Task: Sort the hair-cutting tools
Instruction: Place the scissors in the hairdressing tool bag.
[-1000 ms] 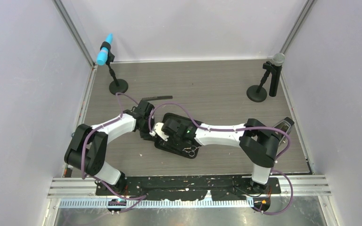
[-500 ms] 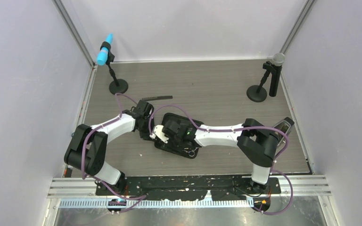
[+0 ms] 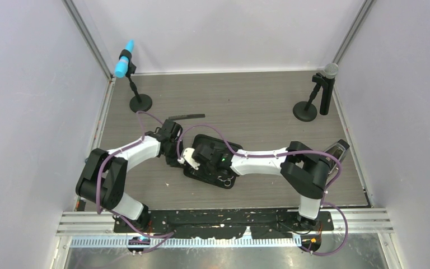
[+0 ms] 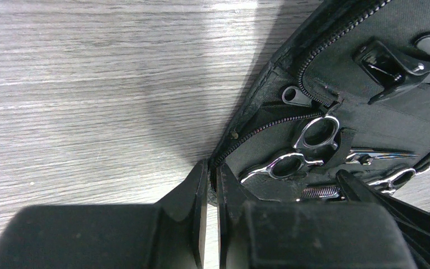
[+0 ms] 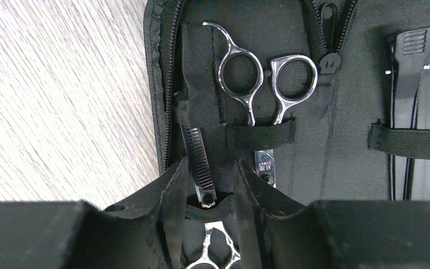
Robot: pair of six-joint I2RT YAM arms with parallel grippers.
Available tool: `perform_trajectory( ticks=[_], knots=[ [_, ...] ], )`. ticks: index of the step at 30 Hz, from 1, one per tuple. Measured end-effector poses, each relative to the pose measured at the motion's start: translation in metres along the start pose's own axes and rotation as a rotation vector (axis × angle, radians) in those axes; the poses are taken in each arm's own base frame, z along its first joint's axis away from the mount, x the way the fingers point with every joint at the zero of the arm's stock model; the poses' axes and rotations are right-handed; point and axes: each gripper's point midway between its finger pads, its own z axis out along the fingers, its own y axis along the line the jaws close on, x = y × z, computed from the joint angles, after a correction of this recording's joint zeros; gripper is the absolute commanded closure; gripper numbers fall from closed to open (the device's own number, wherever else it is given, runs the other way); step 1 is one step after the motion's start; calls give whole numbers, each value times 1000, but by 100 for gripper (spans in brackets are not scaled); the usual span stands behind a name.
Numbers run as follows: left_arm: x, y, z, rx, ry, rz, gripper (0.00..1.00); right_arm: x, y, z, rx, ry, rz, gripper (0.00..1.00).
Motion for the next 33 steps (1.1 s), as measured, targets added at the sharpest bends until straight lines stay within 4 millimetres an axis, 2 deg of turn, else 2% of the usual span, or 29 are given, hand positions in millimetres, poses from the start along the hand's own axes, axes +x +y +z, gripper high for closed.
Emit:
perform_trajectory(
  ticks=[4,11,21,33],
  knots=[
    [0,0,0,0,0,0,92,-1,0,0,0,-4,18,72],
    [0,0,0,0,0,0,91,-1,0,1,-1,-10,33,73],
    [0,0,0,1,-1,0,92,0,0,2,-8,-8,62,80],
    [0,0,0,3,-5,1,92,1,-1,3,-11,-5,90,84]
  ],
)
